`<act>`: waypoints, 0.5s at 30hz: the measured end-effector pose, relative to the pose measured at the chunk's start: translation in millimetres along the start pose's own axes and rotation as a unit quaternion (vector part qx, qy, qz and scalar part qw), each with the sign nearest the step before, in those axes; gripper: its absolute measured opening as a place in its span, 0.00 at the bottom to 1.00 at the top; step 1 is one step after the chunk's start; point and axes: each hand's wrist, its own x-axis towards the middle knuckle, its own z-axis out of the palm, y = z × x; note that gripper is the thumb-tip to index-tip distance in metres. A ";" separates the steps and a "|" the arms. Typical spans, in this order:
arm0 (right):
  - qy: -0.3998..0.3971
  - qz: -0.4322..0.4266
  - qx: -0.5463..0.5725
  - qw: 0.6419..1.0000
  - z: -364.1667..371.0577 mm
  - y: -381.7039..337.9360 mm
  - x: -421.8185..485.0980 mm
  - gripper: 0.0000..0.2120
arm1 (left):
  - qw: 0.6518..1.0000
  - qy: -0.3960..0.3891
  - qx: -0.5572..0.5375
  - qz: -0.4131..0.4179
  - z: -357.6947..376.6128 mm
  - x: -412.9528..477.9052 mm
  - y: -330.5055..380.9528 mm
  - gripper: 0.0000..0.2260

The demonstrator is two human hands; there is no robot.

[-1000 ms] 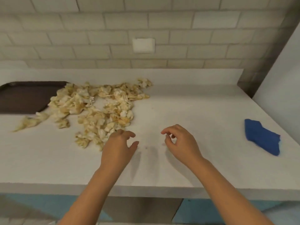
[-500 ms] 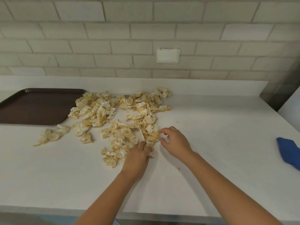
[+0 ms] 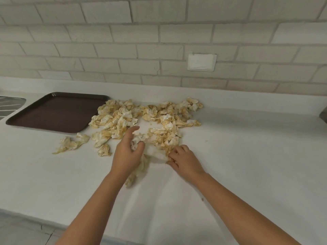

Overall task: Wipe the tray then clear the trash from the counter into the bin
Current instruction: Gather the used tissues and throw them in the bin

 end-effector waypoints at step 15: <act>0.049 0.149 0.138 0.978 -27.1 25.2 -34.0 0.06 | 0.996 0.065 0.027 -0.056 -20.9 60.1 -26.5 0.13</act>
